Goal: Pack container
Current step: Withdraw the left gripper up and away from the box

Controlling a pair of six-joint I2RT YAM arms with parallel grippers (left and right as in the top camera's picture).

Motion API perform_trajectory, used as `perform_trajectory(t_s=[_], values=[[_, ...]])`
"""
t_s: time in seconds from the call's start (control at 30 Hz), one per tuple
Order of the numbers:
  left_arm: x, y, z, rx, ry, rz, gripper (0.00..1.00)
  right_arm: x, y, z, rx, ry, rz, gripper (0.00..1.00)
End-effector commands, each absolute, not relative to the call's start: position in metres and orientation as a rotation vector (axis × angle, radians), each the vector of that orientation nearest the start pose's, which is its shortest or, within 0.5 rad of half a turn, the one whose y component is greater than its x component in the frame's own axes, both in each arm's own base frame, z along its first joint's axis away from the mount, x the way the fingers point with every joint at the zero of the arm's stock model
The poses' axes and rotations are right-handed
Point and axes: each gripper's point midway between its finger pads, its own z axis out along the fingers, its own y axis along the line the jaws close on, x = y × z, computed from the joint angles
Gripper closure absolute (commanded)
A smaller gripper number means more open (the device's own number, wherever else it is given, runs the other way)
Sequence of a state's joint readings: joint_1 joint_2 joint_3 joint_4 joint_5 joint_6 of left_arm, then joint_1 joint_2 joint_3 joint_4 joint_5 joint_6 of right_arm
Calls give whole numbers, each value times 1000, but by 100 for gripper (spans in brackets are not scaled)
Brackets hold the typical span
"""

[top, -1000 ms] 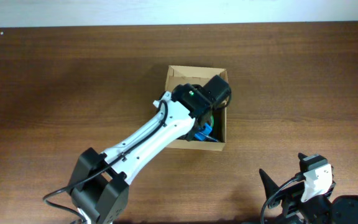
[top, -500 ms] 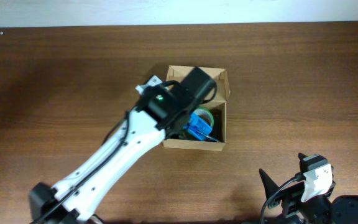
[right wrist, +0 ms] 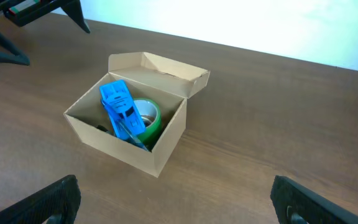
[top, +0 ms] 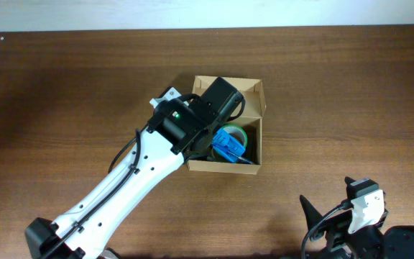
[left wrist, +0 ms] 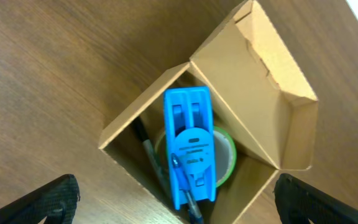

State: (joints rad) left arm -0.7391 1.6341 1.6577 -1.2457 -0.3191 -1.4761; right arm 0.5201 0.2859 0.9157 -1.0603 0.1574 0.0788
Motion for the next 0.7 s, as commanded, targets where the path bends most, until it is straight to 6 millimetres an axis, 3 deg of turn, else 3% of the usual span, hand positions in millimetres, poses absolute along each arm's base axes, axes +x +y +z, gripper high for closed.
perform_trajectory(t_s=[0.0, 0.1, 0.23, 0.43, 0.67], values=[[303, -198, 225, -1013, 2479, -212, 0, 152, 51, 297, -291, 1898, 228, 1], [312, -204, 229, -884, 2512, -250, 0, 163, 52, 323, -247, 1800, 242, 1], [334, -214, 234, -773, 2586, -458, 0, 183, 52, 332, -156, 1823, 220, 1], [371, -174, 241, -877, 2561, -617, 0, 233, 73, 338, -177, 1967, 126, 1], [409, -112, 253, -1022, 2413, -666, 0, 306, 123, 334, -262, 2132, 99, 1]])
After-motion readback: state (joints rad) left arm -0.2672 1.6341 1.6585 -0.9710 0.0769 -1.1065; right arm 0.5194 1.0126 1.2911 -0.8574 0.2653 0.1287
